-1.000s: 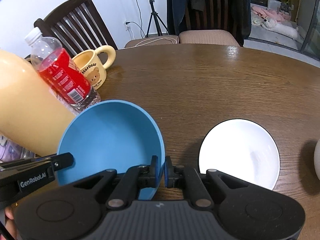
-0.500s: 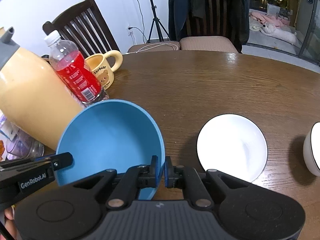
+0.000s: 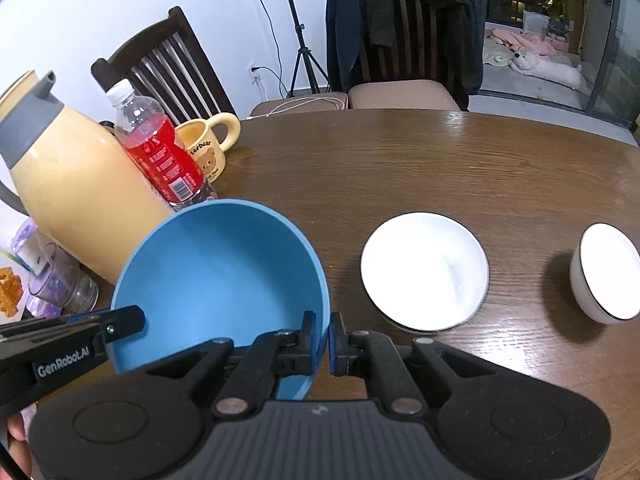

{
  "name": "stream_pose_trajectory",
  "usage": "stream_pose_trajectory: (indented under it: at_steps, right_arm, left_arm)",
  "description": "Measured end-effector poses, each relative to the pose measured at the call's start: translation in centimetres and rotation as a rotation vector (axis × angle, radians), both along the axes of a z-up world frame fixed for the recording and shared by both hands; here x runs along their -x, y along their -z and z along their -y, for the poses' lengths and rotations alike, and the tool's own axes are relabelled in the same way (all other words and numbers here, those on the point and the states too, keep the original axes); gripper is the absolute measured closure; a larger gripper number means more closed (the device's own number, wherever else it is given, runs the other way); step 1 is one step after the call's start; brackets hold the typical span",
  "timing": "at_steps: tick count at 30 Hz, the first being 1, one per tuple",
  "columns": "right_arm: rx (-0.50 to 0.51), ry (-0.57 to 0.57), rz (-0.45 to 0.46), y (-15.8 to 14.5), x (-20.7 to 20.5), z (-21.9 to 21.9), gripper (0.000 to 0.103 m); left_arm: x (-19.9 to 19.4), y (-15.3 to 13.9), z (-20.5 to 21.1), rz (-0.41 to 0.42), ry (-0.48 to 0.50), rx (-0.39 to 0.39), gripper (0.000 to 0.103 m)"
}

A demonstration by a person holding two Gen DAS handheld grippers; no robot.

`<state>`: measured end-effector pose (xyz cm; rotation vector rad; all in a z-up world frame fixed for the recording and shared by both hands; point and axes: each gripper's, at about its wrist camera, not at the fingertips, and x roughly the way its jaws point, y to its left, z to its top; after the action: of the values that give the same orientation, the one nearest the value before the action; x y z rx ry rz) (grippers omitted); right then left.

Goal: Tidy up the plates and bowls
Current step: 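Lift the blue bowl and carry it with both tools across the table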

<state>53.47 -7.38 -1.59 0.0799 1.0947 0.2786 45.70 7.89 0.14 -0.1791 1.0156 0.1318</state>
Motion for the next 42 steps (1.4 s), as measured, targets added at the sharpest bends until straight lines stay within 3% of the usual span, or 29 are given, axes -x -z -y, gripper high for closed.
stream_pose_trajectory:
  at_steps: [25,42]
  right_arm:
    - [0.018,0.102,0.004,-1.9,7.4,9.2,0.097]
    - [0.052,0.237,-0.002,-1.1,13.9,17.5,0.097]
  left_arm:
    - [5.5,-2.0,9.1,0.011,0.126,-0.008,0.094]
    - [8.5,-0.6,17.4,-0.009,0.282,0.001,0.094]
